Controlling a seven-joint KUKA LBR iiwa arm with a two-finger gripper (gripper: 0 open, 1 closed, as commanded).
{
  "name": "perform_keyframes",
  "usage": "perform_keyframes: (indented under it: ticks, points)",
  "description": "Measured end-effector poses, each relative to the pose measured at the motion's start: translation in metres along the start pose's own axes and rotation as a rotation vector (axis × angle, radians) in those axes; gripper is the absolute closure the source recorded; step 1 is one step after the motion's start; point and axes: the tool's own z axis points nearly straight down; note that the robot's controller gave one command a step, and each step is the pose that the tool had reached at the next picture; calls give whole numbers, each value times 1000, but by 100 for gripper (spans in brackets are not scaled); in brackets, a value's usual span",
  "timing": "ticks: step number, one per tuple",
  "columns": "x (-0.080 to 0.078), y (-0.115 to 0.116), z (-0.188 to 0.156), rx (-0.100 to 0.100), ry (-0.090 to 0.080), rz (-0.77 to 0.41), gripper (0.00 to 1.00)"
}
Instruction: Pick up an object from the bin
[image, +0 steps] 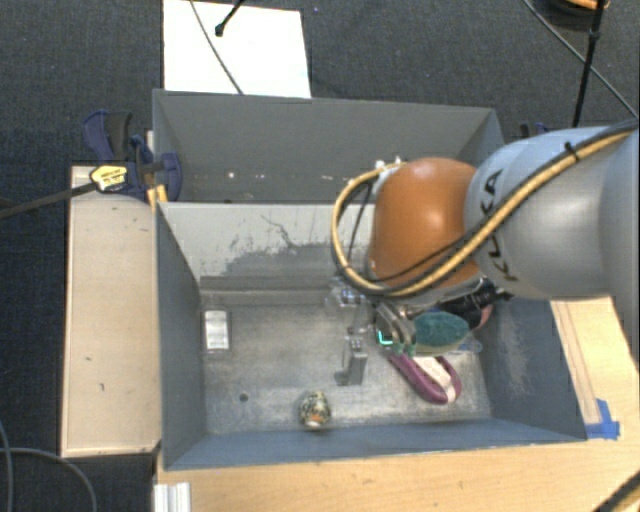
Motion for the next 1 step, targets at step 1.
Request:
perform_keyframes:
  ticks: [1]
  points:
    - [34, 23, 86, 1, -3, -413, 0]
